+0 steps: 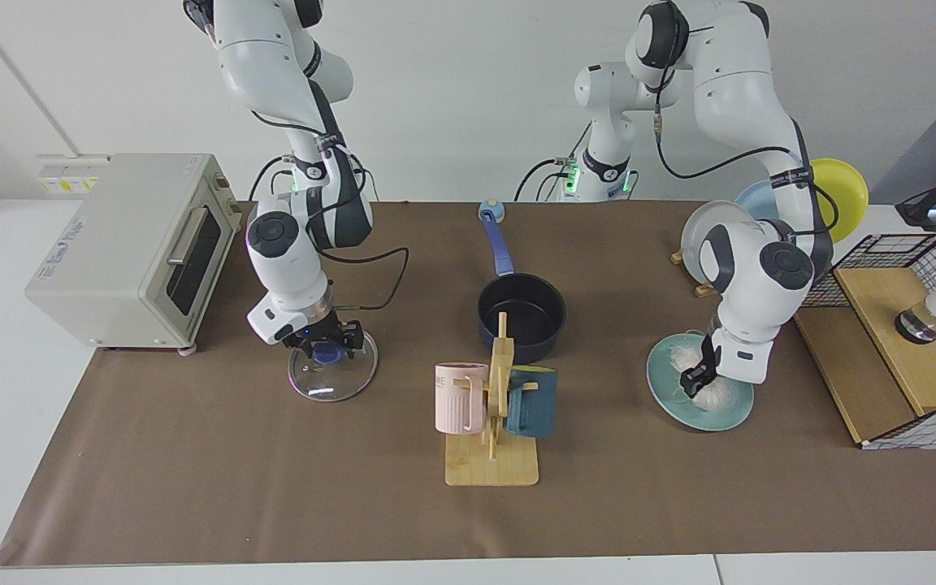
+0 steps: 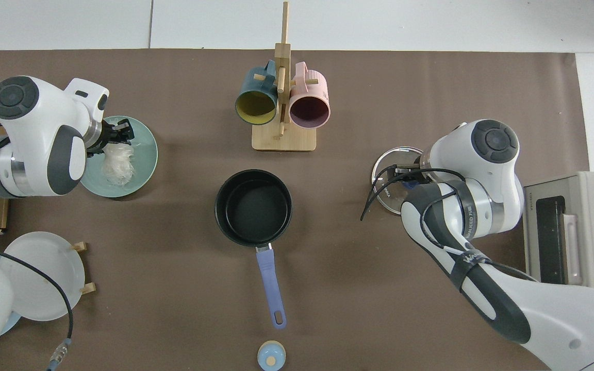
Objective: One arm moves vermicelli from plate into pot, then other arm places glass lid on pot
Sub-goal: 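Grasp the white vermicelli with the left gripper and lift it, then carry the vermicelli over the black pot with the left gripper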
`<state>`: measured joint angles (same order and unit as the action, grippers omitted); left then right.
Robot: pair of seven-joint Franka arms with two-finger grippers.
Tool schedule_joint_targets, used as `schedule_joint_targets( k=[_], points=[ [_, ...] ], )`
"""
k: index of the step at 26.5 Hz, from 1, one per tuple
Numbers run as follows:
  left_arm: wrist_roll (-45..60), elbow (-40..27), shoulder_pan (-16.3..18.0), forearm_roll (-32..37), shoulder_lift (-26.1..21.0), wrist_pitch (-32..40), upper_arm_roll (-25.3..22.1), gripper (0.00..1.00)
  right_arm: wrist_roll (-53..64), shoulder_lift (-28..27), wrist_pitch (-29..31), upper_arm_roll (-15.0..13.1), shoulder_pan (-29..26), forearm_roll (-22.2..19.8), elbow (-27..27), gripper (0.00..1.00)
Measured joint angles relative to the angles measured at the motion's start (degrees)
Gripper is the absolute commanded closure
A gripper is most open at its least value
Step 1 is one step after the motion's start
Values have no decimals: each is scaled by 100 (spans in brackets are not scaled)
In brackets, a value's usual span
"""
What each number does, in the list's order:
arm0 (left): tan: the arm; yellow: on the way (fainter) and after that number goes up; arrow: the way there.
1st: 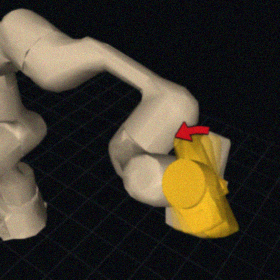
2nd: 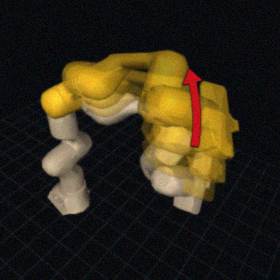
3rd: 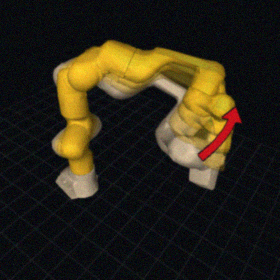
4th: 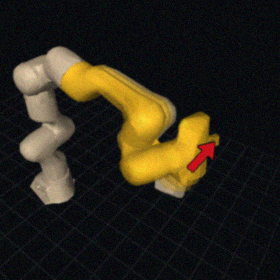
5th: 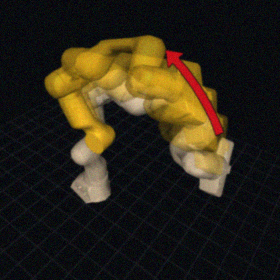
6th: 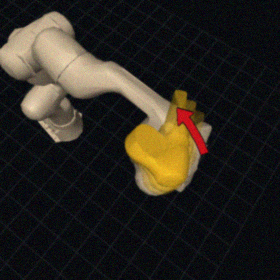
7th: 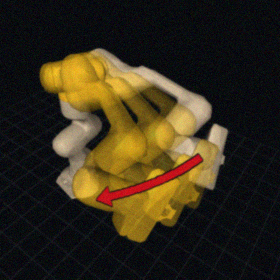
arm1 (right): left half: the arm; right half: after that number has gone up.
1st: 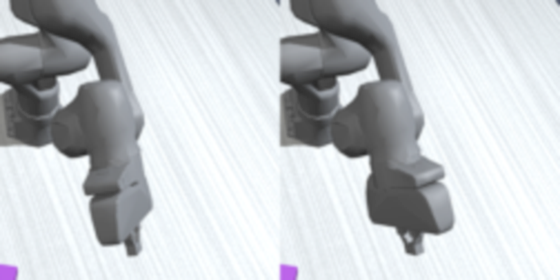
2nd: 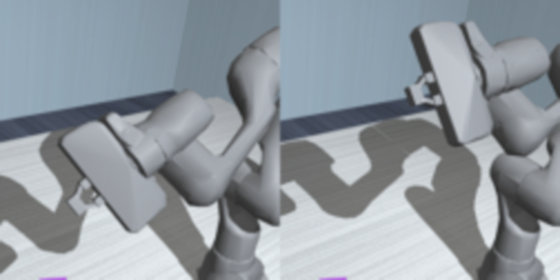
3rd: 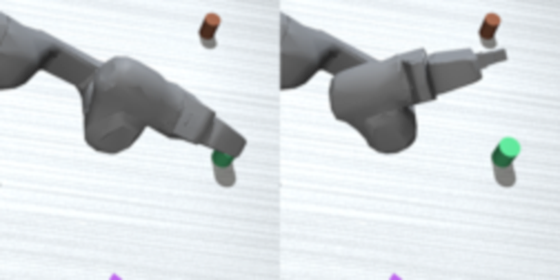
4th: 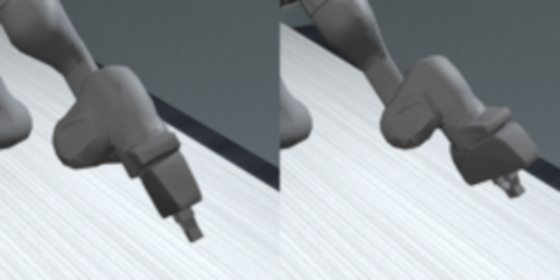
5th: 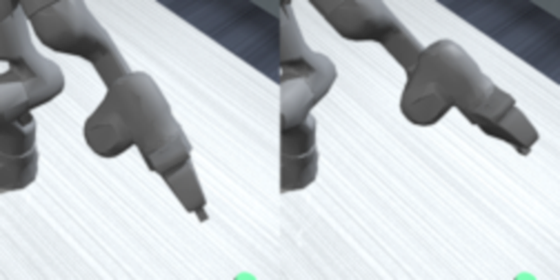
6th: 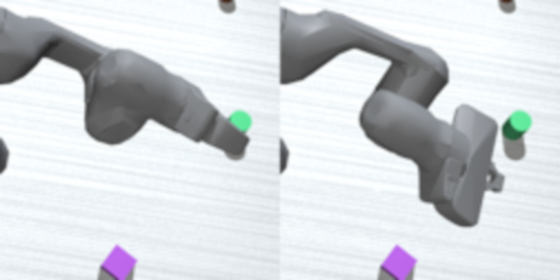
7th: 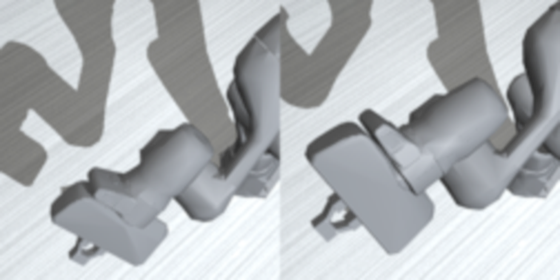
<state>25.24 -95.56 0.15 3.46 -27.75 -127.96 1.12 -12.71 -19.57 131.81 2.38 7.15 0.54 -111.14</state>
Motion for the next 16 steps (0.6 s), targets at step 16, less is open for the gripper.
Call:
schedule_joint_targets(
  k=[16],
  points=[
    [26,672,-52,-73,1375,2321,1303,100,0,83,-678,6,0,-95,800,100]
  ],
)
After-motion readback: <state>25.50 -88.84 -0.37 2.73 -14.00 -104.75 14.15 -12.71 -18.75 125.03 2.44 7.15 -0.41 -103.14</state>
